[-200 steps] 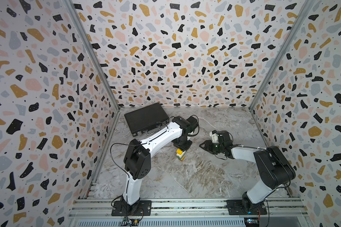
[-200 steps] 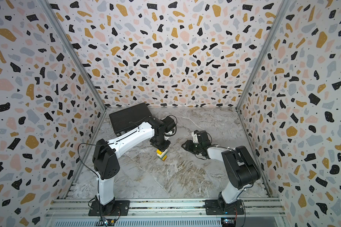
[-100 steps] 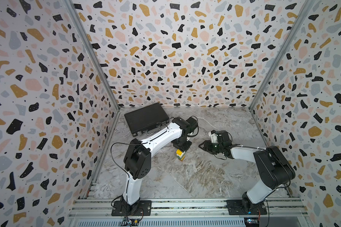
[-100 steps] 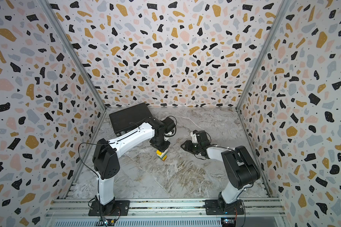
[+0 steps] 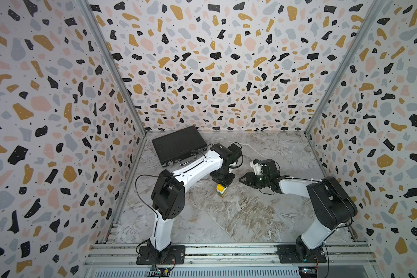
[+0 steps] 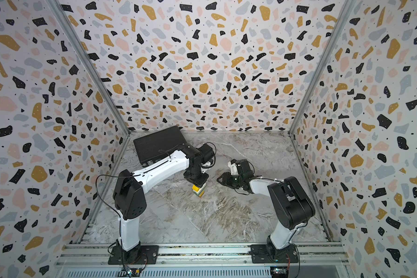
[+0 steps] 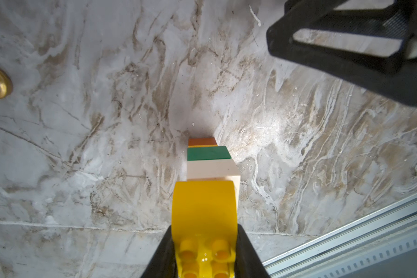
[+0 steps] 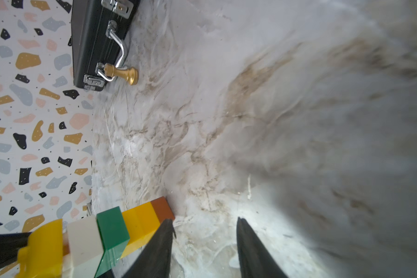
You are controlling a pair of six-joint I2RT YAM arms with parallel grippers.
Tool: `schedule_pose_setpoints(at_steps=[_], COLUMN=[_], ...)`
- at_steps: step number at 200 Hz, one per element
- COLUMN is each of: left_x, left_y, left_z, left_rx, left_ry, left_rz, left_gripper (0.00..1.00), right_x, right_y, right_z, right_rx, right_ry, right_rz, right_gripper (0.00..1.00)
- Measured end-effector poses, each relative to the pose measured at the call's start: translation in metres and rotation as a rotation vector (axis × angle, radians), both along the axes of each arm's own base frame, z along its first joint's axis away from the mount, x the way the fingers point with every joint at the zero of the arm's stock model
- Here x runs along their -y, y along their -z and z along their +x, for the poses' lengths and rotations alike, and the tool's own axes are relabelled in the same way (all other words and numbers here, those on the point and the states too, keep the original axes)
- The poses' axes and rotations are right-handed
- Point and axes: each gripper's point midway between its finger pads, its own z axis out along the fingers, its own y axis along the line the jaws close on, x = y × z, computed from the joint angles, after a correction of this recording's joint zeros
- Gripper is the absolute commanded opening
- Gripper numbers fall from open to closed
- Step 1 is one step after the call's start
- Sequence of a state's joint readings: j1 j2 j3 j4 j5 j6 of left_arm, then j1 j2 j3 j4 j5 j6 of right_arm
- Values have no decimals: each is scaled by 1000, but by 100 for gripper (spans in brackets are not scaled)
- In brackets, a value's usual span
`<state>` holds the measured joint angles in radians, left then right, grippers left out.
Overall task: Assemble an ice cream with lego
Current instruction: Assemble the lego brick with the lego brick.
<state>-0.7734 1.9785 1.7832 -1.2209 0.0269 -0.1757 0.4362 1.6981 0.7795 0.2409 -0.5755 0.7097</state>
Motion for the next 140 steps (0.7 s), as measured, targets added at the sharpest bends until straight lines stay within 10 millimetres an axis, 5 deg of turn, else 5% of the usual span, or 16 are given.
schedule_pose_setpoints(at_steps=[140], left_x=[-5], left_y=[-4], left_z=[3], left_rx=[32], left_ry=[-21], left_rz=[11], left_gripper=[14], right_x=[-39], right_y=[-22], right_z=[-21], right_rx=[24], right_ry=[-165], right_rz=[142], right_gripper=[32])
